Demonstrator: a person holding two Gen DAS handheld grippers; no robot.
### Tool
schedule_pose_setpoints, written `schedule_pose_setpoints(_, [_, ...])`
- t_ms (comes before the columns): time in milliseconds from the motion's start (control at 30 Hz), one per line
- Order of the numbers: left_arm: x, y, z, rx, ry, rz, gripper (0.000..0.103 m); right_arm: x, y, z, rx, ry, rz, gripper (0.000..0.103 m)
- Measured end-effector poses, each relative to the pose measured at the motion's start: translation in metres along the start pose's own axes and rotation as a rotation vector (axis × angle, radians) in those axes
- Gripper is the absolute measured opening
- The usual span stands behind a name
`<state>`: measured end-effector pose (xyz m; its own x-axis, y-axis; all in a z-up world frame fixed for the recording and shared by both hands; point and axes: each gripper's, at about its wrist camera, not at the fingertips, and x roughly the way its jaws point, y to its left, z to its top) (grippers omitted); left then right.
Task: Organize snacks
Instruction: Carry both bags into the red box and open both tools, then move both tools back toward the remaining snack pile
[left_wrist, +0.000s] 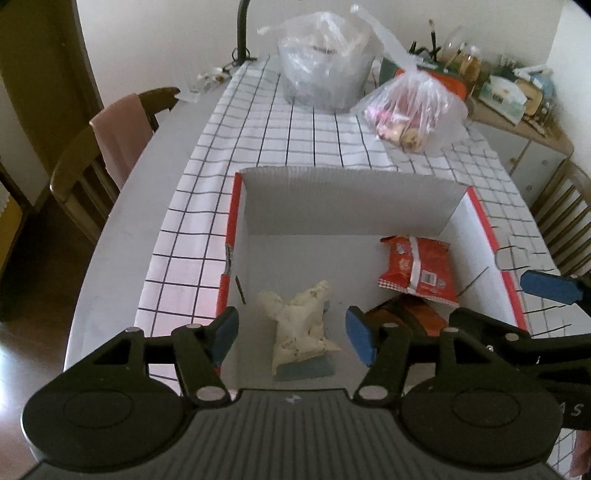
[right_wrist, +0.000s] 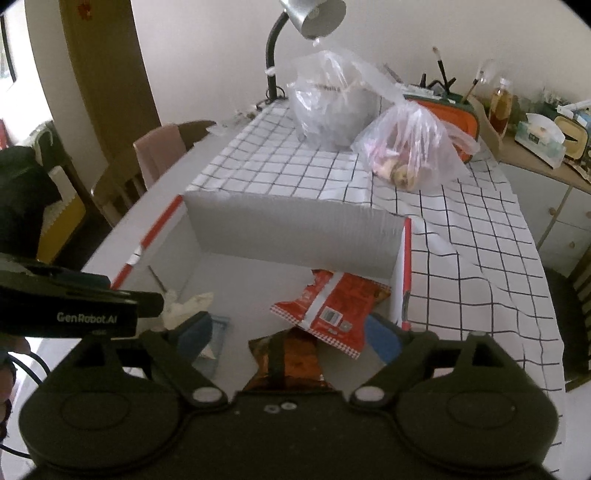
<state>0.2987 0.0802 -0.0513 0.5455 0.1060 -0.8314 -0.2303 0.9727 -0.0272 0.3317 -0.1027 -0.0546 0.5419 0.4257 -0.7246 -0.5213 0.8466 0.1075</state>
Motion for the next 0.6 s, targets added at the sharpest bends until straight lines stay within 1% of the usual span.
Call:
schedule_pose_setpoints(100, [-0.015, 0.003, -0.005, -0.004, -0.026, -0.013, 0.064, -0.015, 0.002, -0.003, 0.005, -0.024, 0.014, 0.092])
schedule_pose_setpoints(167, [-0.023, 0.004, -0.009, -0.009, -0.040, -0.019, 0.068, -0.023, 0.004, -0.004, 0.007, -0.036, 0.023, 0.093])
schedule_pose_setpoints(367, [-0.050, 0.007, -0.023, -0.007, -0.090, -0.054, 0.073, -0.049, 0.013, -0.014, -0.003, -0.065, 0.058, 0.098])
schedule_pose_setpoints(600, [-0.071, 0.009, -0.042, 0.008, -0.114, -0.078, 0.074, -0.074, 0.023, -0.033, -0.021, -0.077, 0.082, 0.102])
